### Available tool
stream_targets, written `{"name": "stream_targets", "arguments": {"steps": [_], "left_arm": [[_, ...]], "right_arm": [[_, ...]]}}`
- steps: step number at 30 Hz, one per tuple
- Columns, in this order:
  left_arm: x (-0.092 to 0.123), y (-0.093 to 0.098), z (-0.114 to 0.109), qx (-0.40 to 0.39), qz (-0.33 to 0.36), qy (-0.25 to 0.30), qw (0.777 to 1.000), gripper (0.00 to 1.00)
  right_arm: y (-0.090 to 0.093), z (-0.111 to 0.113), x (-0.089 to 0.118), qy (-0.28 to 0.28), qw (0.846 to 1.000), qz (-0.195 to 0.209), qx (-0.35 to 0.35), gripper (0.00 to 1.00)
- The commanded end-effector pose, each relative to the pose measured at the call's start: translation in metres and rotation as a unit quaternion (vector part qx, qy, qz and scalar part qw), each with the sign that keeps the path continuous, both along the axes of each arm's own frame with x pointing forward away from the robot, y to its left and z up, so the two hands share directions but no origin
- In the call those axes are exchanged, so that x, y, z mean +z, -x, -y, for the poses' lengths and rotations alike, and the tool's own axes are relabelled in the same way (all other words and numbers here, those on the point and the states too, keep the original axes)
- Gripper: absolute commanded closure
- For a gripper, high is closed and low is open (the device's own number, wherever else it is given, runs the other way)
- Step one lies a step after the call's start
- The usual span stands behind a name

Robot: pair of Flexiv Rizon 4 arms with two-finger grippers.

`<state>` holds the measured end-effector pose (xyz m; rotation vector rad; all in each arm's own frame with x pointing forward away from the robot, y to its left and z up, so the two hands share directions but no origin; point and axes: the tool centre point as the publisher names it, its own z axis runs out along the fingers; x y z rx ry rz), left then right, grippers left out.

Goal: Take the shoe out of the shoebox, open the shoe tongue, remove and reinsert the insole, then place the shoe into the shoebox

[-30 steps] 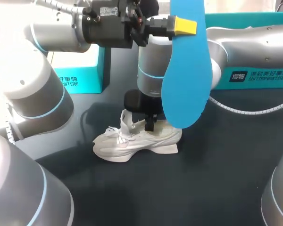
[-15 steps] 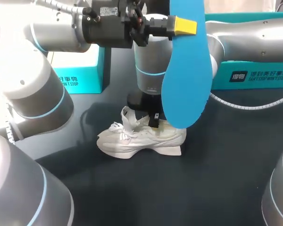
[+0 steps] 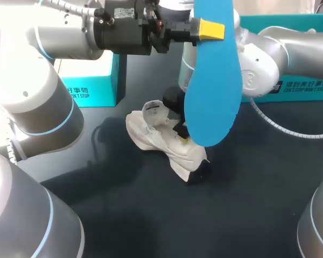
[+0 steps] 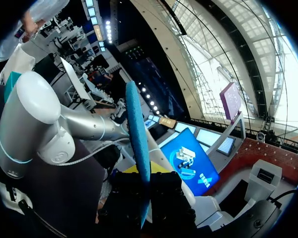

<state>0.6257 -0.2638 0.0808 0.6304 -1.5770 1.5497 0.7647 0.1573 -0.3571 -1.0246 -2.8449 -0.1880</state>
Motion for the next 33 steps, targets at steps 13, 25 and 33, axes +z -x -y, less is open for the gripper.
{"name": "stream_targets", "arguments": {"steps": [13,25,33], "left_arm": [[-0.001,0.001,0.000,0.000,0.000,0.000,1.000,1.00],[-0.001,0.001,0.000,0.000,0.000,0.000,1.000,1.00],[-0.001,0.001,0.000,0.000,0.000,0.000,1.000,1.00]], "right_arm": [[0.034,-0.008,0.009,-0.047,0.945,0.022,-0.322,1.00],[0.048,-0.002,0.009,-0.018,0.888,0.050,-0.456,1.00],[0.051,-0.007,-0.004,-0.023,0.885,0.051,-0.462,1.00]]}}
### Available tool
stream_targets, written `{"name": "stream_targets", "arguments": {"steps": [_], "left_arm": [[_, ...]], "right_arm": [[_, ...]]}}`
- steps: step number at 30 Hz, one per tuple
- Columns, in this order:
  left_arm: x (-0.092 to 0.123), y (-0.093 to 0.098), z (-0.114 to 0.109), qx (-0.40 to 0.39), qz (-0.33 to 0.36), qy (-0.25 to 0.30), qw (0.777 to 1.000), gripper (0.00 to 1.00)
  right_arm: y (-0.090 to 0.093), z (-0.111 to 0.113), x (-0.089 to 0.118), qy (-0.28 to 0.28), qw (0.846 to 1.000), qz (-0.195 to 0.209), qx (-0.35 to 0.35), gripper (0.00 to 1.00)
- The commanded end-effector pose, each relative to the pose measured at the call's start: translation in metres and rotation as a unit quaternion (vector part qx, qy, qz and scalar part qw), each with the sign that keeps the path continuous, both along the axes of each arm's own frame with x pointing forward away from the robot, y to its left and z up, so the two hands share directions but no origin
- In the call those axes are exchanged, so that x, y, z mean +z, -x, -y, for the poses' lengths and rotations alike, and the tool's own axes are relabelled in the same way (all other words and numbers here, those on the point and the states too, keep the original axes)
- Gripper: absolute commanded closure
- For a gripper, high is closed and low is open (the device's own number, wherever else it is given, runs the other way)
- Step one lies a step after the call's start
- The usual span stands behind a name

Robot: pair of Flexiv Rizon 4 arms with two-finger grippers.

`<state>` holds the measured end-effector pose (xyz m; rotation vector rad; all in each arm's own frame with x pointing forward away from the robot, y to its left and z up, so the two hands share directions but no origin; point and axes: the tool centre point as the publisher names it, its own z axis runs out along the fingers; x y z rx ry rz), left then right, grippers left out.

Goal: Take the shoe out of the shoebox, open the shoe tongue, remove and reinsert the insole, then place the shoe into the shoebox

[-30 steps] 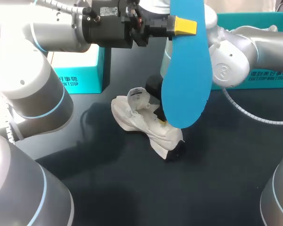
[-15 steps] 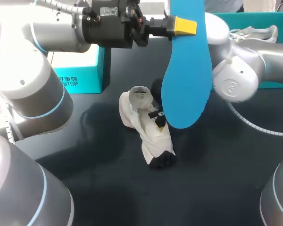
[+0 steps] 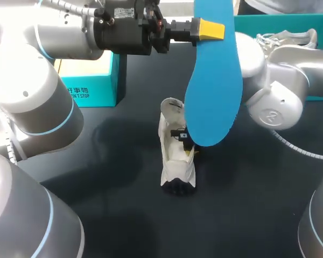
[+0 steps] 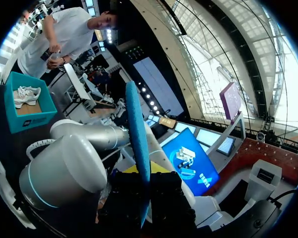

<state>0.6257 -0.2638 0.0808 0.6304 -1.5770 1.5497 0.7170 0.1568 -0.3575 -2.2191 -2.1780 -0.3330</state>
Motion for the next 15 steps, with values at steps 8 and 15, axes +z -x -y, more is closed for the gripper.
{"name": "stream_targets", "arguments": {"steps": [8,15], "left_arm": [[-0.001,0.001,0.000,0.000,0.000,0.000,1.000,1.00],[-0.001,0.001,0.000,0.000,0.000,0.000,1.000,1.00]], "right_arm": [[0.016,-0.014,-0.010,0.016,1.000,0.025,-0.006,1.00],[0.031,-0.009,-0.020,0.005,1.000,0.017,0.010,1.00]]}}
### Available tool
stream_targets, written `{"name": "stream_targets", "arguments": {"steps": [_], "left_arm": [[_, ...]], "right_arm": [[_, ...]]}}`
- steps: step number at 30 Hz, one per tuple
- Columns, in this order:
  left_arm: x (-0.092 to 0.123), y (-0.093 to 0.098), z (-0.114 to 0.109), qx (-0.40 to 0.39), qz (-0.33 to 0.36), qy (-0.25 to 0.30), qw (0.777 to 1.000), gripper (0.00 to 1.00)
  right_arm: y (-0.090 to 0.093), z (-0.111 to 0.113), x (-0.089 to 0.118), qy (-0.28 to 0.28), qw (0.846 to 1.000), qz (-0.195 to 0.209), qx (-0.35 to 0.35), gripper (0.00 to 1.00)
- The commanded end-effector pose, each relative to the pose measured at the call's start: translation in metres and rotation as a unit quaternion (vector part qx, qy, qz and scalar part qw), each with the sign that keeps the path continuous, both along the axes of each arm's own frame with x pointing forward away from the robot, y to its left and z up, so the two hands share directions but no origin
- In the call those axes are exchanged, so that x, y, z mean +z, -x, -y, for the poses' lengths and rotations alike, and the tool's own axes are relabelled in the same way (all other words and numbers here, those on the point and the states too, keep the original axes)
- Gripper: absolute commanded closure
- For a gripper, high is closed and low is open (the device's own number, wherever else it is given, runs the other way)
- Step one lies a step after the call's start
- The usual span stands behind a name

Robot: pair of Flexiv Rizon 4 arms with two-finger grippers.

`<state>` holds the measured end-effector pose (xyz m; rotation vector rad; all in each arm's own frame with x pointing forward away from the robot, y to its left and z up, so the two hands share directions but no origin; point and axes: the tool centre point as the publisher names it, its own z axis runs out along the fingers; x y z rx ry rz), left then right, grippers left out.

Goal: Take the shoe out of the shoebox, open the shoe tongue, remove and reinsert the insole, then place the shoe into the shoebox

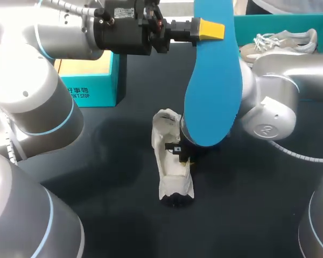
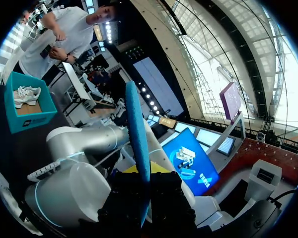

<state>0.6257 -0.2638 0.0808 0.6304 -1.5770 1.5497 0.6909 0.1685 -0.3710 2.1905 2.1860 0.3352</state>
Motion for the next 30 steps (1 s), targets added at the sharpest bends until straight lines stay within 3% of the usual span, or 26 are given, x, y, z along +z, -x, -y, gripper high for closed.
{"name": "stream_targets", "arguments": {"steps": [1,17,18,19,21,30], "left_arm": [[-0.001,0.001,0.000,0.000,0.000,0.000,1.000,1.00],[-0.001,0.001,0.000,0.000,0.000,0.000,1.000,1.00],[-0.001,0.001,0.000,0.000,0.000,0.000,1.000,1.00],[-0.001,0.001,0.000,0.000,0.000,0.000,1.000,1.00],[-0.001,0.001,0.000,0.000,0.000,0.000,1.000,1.00],[-0.001,0.001,0.000,0.000,0.000,0.000,1.000,1.00]], "right_arm": [[0.006,0.003,-0.008,-0.013,1.000,-0.002,0.013,1.00],[0.011,0.000,-0.028,-0.025,0.998,-0.031,0.045,1.00],[0.011,0.000,-0.028,-0.025,0.998,-0.032,0.044,0.89],[0.011,0.001,-0.028,-0.025,0.998,-0.034,0.043,0.64],[0.010,0.003,-0.027,-0.029,0.998,-0.035,0.041,0.00],[0.020,0.009,0.002,-0.084,0.995,-0.037,0.034,0.00]]}}
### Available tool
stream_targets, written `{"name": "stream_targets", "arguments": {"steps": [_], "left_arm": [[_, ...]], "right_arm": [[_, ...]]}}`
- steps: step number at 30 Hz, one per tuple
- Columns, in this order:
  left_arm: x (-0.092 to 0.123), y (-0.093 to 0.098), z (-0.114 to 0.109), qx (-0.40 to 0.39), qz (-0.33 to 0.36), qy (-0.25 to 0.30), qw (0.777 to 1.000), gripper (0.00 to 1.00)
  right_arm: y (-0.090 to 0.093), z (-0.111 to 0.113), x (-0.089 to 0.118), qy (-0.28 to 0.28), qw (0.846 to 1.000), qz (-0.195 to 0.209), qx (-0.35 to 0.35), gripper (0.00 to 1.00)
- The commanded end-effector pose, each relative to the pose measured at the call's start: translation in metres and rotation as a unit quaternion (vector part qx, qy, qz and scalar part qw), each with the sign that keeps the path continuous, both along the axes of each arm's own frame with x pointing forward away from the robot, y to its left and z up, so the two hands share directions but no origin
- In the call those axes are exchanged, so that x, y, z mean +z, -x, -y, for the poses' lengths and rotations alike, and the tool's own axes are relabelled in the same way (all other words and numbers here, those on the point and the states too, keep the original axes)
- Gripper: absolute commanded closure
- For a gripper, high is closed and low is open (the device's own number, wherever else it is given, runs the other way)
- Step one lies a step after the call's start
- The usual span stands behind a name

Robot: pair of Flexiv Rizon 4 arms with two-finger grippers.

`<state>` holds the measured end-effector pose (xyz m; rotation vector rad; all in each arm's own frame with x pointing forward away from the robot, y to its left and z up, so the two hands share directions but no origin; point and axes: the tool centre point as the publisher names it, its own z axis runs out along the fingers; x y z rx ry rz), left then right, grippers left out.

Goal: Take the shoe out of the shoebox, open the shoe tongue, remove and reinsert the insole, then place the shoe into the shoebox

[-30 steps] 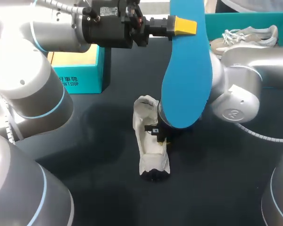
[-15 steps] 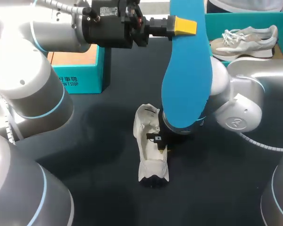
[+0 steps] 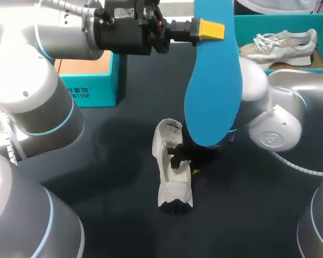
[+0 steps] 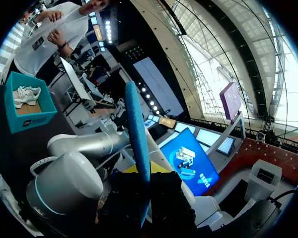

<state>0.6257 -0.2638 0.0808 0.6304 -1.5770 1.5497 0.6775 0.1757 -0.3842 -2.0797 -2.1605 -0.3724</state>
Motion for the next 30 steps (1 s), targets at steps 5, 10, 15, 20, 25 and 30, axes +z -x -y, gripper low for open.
{"name": "stream_targets", "arguments": {"steps": [5,10,15,20,25,30], "left_arm": [[-0.001,0.001,0.000,0.000,0.000,0.000,1.000,1.00],[-0.001,0.001,0.000,0.000,0.000,0.000,1.000,1.00],[-0.001,0.001,0.000,0.000,0.000,0.000,1.000,1.00],[-0.001,0.001,0.000,0.000,0.000,0.000,1.000,1.00],[-0.001,0.001,0.000,0.000,0.000,0.000,1.000,1.00],[-0.001,0.001,0.000,0.000,0.000,0.000,1.000,1.00]], "right_arm": [[0.007,0.026,0.036,-0.044,0.999,-0.006,-0.012,0.00],[0.005,0.027,0.047,-0.061,0.998,-0.011,-0.003,0.00],[0.005,0.027,0.047,-0.061,0.998,-0.011,-0.003,0.00],[0.005,0.027,0.047,-0.061,0.998,-0.011,-0.003,0.00],[0.000,0.033,0.070,-0.150,0.987,-0.020,-0.046,0.00],[-0.001,0.041,0.096,-0.240,0.968,-0.021,-0.069,0.00]]}}
